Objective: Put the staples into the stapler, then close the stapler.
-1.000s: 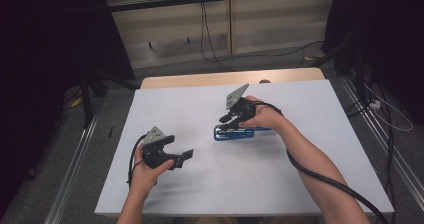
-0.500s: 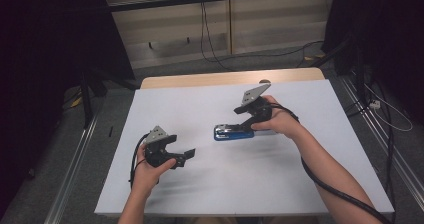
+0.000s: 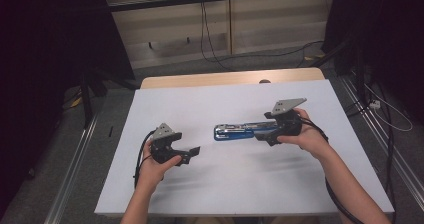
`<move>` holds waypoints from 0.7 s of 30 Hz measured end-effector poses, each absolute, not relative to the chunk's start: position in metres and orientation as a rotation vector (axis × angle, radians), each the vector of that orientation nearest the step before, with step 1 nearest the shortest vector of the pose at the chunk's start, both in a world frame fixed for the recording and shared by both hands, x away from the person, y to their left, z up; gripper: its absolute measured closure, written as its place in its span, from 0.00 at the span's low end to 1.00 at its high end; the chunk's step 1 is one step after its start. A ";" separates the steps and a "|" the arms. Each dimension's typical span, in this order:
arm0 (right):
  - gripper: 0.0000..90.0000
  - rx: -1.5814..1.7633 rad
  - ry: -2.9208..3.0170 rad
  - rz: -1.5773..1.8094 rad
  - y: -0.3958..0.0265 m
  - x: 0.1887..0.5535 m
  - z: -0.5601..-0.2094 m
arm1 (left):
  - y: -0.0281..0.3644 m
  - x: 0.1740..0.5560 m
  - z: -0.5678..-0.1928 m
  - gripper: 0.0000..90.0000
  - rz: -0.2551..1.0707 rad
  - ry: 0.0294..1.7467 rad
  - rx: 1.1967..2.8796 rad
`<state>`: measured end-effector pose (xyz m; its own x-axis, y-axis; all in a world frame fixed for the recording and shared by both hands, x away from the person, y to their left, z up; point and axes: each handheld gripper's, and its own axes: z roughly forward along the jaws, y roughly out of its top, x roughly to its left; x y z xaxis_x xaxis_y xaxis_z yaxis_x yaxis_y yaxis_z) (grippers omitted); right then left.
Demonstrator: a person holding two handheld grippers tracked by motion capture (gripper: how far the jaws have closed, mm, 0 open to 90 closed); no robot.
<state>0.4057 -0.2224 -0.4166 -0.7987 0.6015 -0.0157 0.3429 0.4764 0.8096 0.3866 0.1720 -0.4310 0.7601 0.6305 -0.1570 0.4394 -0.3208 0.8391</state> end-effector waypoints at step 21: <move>0.21 1.068 2.199 1.145 -0.278 0.368 -0.428 | 0.142 0.395 -0.428 0.14 0.273 0.794 1.978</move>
<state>0.3676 -0.2776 -0.4284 -0.6056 0.7952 -0.0290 0.4322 0.3593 0.8271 0.3950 0.1423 -0.4283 0.7639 0.6324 -0.1286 0.4196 -0.3353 0.8435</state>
